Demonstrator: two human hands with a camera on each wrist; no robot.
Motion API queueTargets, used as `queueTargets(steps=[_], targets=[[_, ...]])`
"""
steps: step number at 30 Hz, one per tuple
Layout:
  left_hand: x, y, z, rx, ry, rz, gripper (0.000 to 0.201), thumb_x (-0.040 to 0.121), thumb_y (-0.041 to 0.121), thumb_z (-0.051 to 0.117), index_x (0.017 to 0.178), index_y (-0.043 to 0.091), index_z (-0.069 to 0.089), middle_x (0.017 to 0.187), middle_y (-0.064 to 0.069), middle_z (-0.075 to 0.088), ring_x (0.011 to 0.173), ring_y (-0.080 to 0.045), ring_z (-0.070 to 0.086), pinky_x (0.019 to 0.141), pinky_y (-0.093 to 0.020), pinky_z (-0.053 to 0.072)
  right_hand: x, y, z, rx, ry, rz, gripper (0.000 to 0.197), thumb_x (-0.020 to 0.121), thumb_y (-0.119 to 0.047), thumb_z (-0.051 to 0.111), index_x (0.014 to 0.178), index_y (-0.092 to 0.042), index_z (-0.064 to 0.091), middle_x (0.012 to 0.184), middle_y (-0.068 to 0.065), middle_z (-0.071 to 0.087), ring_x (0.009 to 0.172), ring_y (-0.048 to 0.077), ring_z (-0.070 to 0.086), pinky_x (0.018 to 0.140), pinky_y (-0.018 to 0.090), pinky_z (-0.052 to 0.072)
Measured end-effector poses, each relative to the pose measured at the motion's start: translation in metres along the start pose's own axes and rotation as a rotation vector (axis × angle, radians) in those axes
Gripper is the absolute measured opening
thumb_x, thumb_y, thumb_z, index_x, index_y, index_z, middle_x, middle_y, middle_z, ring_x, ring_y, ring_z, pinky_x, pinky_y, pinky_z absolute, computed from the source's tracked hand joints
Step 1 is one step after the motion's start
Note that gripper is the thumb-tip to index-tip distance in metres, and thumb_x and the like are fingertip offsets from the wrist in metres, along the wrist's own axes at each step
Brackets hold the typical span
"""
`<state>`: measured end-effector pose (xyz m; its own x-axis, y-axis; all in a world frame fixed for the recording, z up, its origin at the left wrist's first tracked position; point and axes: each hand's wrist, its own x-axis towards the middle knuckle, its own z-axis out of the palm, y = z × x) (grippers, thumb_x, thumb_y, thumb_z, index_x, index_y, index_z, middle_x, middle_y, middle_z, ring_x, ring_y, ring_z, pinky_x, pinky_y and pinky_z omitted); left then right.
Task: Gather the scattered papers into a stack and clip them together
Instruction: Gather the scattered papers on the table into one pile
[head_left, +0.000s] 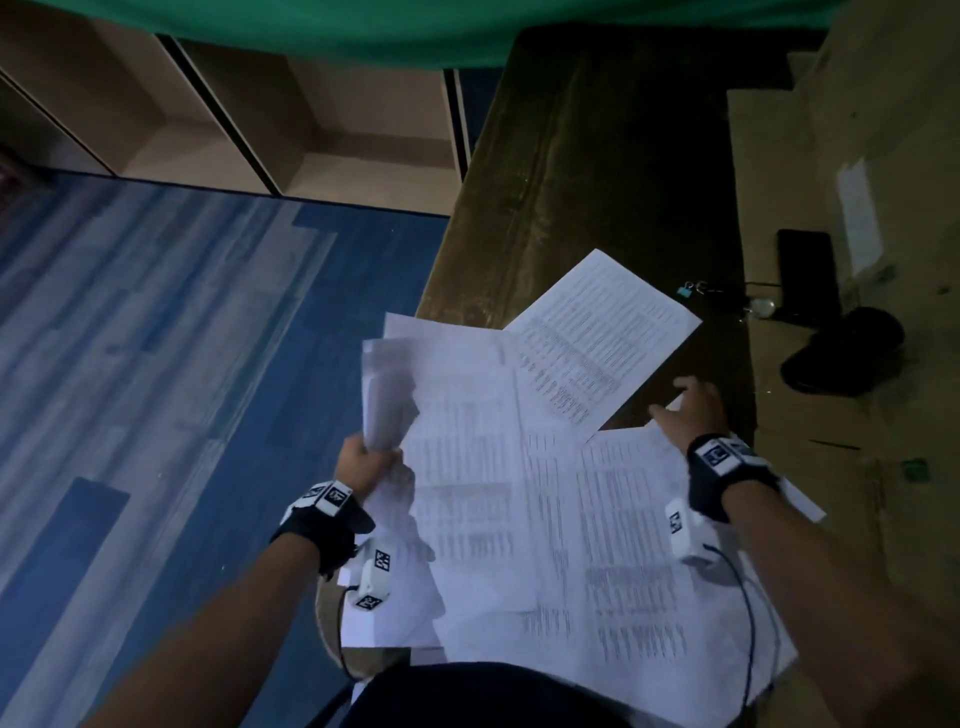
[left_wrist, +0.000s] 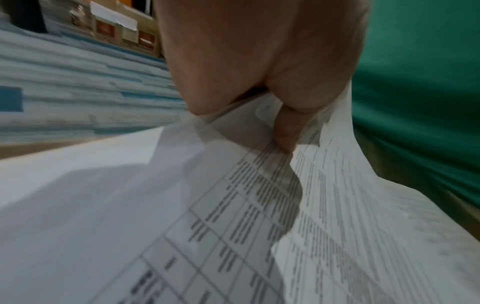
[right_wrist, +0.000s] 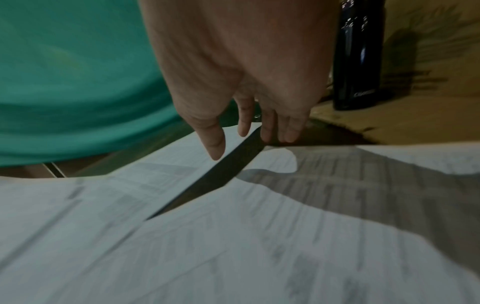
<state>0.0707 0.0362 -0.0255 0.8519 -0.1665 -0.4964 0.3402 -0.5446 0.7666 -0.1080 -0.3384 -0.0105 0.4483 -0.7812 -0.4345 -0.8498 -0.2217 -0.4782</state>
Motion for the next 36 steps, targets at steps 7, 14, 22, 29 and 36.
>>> queueTargets(steps=[7,14,22,29,36], targets=[[0.032,-0.021,-0.012,0.068,-0.018,-0.083,0.016,0.065,0.011,0.061,0.058,0.018,0.049,0.052,-0.001,0.049,0.056,-0.024,0.05,0.054,-0.038,0.045,0.064,-0.008,-0.007,-0.036,-0.023,-0.043,0.086,0.075,-0.031,0.08,0.145,-0.016,0.032,0.159,0.012,0.016,0.143,0.036,0.022,0.112,0.054,0.029],[0.018,-0.01,-0.012,-0.189,-0.11,-0.192,0.037,0.083,-0.012,0.049,0.055,0.011,0.042,0.046,-0.005,0.034,0.037,-0.017,0.039,0.047,-0.028,0.04,0.097,-0.041,0.009,-0.216,-0.061,-0.008,0.133,0.053,-0.057,0.085,0.152,-0.032,-0.001,0.161,0.007,-0.014,0.147,0.034,-0.012,0.114,0.066,0.009],[0.02,-0.013,-0.016,-0.297,-0.071,-0.207,0.025,0.073,0.006,0.065,0.064,0.007,0.042,0.052,-0.003,0.035,0.038,-0.015,0.037,0.046,-0.025,0.035,0.075,-0.045,0.007,0.127,-0.043,-0.182,0.13,0.063,-0.009,0.087,0.151,-0.038,-0.004,0.155,0.014,0.026,0.142,0.037,0.028,0.109,0.06,0.031],[0.013,-0.011,-0.033,-0.234,0.038,-0.158,0.023,0.087,-0.011,0.059,0.07,-0.001,0.047,0.058,-0.014,0.046,0.034,-0.021,0.046,0.043,-0.031,0.045,0.01,-0.04,0.033,0.394,-0.071,-0.189,0.102,0.084,-0.003,0.065,0.15,-0.041,-0.002,0.136,0.016,0.057,0.128,0.03,0.051,0.106,0.056,0.04],[-0.006,-0.007,-0.05,-0.088,0.059,-0.135,0.017,0.086,-0.012,0.058,0.074,-0.002,0.051,0.055,-0.013,0.05,0.04,-0.024,0.052,0.041,-0.031,0.049,-0.071,-0.007,0.031,0.17,-0.328,-0.184,0.098,0.091,-0.006,0.058,0.149,-0.043,-0.011,0.145,0.009,0.047,0.13,0.03,0.048,0.105,0.05,0.041]])
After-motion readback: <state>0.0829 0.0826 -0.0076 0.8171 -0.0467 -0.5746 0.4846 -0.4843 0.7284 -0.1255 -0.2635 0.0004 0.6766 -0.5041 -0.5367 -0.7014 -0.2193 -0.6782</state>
